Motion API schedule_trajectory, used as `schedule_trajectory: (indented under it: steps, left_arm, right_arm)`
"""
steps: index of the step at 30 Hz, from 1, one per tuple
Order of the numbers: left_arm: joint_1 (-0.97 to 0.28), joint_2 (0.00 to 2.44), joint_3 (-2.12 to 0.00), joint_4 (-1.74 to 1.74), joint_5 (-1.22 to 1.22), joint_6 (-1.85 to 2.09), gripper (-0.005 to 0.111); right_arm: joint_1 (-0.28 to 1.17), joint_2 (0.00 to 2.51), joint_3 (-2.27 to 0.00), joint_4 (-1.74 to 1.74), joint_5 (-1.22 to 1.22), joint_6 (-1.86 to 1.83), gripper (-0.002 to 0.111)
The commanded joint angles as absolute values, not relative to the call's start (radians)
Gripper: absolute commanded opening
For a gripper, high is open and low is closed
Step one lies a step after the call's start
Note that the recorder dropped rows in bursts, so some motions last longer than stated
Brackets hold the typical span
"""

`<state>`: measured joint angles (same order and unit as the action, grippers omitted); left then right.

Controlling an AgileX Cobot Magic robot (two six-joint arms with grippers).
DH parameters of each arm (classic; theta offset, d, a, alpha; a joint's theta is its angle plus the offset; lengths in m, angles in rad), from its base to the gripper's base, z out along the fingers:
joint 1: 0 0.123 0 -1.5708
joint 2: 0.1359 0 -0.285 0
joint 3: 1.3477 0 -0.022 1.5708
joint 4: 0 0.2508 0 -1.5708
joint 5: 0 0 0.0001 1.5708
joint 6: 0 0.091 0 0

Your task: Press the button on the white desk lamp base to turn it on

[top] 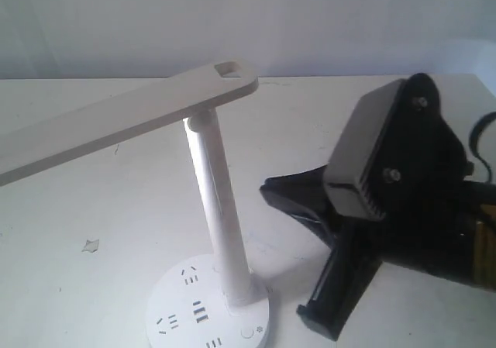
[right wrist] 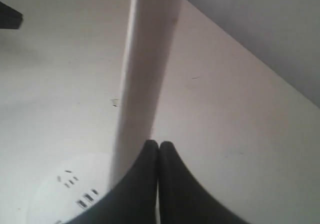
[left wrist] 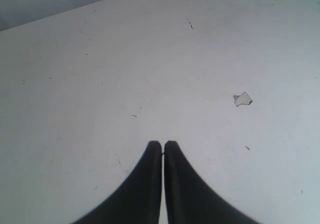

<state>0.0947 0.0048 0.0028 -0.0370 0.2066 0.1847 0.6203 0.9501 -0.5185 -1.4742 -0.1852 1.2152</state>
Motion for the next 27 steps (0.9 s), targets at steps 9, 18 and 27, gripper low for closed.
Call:
schedule_trajectory:
  steps: [9, 18, 27]
  left_arm:
    - [0.097, 0.0, 0.0, -0.044, 0.203, 0.184, 0.001]
    - [0.097, 0.0, 0.0, -0.044, 0.203, 0.184, 0.001]
    - [0.097, 0.0, 0.0, -0.044, 0.203, 0.184, 0.001]
  right_arm:
    - [0.62, 0.769, -0.402, -1.494, 0.709, 1.5, 0.0]
    - [0.62, 0.769, -0.4, -1.489, 0.728, 1.5, 0.0]
    - [0.567, 0.746, -0.4, -1.489, 0.723, 1.496, 0.0]
